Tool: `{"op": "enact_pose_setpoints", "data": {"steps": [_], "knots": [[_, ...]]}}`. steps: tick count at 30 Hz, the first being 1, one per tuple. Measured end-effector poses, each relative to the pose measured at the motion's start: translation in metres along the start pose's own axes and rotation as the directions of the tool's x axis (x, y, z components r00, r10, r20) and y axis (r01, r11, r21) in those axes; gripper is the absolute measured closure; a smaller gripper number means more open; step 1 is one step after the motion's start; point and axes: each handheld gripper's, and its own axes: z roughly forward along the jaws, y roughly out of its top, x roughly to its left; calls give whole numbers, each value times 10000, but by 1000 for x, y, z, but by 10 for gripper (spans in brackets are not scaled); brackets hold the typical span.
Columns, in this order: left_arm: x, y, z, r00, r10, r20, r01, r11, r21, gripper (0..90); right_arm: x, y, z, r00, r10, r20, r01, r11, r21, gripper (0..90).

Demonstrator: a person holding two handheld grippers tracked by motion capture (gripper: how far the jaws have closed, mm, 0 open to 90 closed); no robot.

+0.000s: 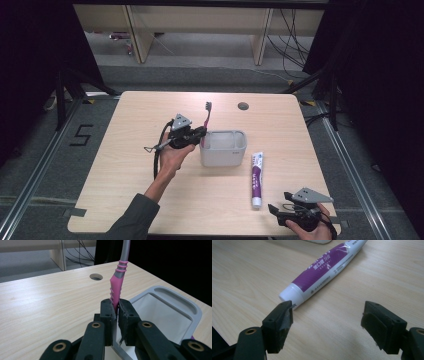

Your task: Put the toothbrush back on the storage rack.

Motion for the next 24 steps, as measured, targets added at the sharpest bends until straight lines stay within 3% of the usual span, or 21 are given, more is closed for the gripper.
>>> {"op": "enact_pose_setpoints", "data": {"steps": [8,18,24], "knots": [[-2,-1,0,9996,245,-111,-243,9995,183,815,1,0,0,9999,103,-114,-103,9999,65,252],[-4,2,-6,9996,217,-185,-216,9997,79,793,0,0,0,10000,-15,-2,15,10000,-14,252],[-6,4,-15,9999,49,-156,-47,9999,122,689,0,0,-1,10000,99,-15,-99,9999,-25,252]]}}
